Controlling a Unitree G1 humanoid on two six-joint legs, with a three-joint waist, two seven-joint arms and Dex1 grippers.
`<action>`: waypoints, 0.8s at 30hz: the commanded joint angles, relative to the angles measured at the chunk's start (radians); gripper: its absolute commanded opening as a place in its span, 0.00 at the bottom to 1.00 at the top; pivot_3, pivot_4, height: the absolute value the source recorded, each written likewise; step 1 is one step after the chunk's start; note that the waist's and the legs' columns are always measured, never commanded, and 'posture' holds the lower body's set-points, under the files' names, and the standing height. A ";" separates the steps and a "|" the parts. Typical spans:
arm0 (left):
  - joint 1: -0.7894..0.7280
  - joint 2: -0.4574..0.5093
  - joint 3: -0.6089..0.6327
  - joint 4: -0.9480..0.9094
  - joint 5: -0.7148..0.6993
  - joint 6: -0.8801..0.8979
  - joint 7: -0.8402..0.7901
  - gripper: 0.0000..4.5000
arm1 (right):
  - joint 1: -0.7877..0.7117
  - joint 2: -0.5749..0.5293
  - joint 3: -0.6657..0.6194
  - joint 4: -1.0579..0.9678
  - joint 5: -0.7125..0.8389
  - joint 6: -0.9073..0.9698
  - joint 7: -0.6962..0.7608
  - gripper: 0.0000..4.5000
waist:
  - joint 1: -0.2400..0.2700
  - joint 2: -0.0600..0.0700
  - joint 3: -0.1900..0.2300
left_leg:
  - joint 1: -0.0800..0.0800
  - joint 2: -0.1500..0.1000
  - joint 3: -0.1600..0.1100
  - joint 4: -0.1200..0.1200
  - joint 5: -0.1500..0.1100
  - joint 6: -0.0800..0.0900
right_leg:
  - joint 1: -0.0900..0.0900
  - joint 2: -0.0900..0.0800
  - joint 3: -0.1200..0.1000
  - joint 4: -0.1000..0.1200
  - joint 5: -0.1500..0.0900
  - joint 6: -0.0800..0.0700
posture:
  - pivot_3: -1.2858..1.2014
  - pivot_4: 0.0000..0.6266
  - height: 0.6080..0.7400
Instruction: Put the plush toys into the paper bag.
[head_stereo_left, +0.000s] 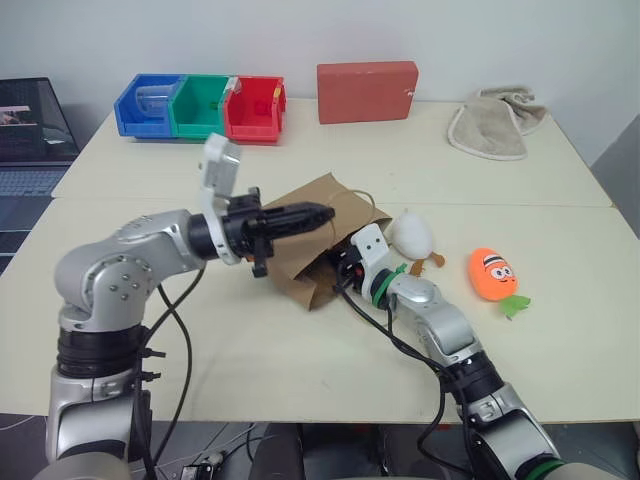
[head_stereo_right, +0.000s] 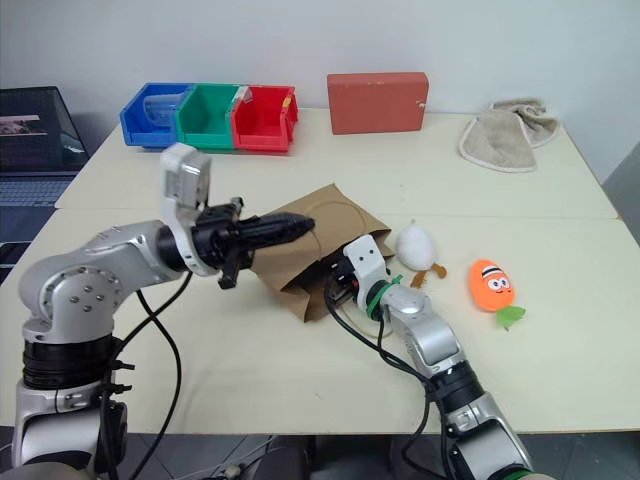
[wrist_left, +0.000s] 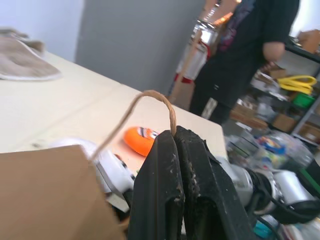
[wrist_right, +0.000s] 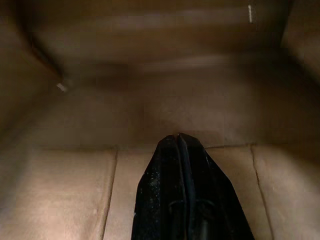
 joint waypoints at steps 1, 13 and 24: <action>-0.092 0.019 0.044 0.026 0.031 -0.063 0.002 0.00 | -0.036 0.031 -0.021 0.020 -0.018 -0.024 -0.020 0.01 | 0.000 0.000 0.000 | 0.000 0.000 0.000 0.000 0.000 0.000 | 0.000 0.000 0.000 0.000 0.000 0.000 | 0.52 0.24 1.00; -0.234 0.028 0.051 0.076 0.115 -0.173 -0.009 0.00 | -0.080 0.085 -0.060 0.097 -0.055 -0.044 -0.058 0.01 | -0.004 0.000 0.000 | 0.000 0.000 0.000 -0.001 0.000 0.000 | -0.001 0.000 0.000 0.000 0.000 0.000 | 0.52 0.24 1.00; -0.043 0.047 -0.035 -0.033 0.167 -0.178 -0.103 0.00 | -0.097 0.047 -0.078 -0.073 -0.003 -0.004 0.043 0.01 | -0.008 0.001 0.000 | 0.000 0.000 0.000 -0.002 0.000 0.000 | -0.001 0.000 0.000 0.000 0.000 0.000 | 0.52 0.24 1.00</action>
